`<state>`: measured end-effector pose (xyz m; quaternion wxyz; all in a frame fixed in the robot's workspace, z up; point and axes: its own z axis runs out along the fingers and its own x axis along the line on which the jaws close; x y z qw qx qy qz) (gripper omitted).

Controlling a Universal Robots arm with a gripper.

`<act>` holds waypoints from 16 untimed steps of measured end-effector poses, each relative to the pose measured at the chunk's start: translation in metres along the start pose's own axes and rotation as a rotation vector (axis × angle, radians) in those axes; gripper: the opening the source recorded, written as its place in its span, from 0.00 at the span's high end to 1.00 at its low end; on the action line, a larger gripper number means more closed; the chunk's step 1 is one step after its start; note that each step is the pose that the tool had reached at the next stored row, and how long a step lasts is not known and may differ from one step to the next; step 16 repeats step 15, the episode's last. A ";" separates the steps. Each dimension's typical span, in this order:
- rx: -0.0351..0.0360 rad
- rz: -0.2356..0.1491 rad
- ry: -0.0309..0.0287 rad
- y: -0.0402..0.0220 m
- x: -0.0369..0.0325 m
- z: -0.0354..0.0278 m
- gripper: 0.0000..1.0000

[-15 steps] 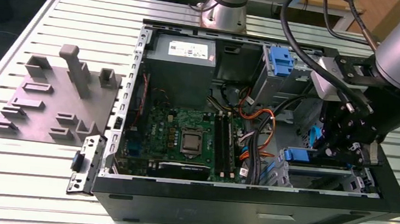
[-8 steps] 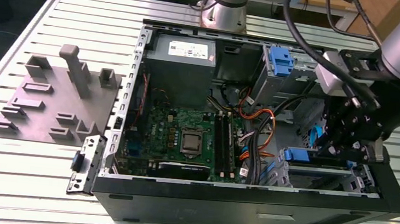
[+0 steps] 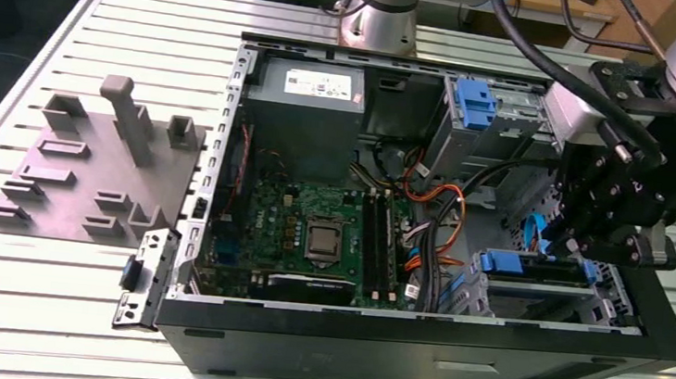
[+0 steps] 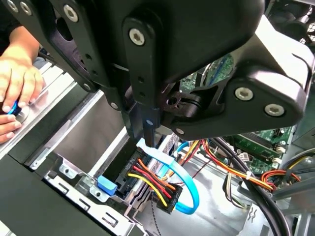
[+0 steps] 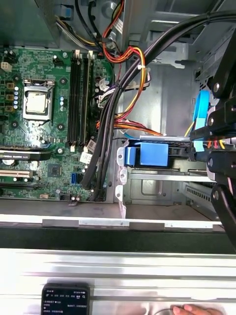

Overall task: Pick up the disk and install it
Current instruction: 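Insert the second disk wire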

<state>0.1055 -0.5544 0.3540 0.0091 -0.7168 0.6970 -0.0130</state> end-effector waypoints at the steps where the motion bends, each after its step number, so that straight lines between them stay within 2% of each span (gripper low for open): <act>1: 0.0000 0.000 0.0000 0.0000 0.0000 0.0000 0.76; 4: 0.0000 0.000 0.0002 0.0000 0.0000 -0.0001 0.78; 6: 0.0000 0.000 0.0003 0.0000 0.0000 -0.0002 0.89; 16: 0.0000 0.000 0.0002 0.0000 0.0000 -0.0004 0.89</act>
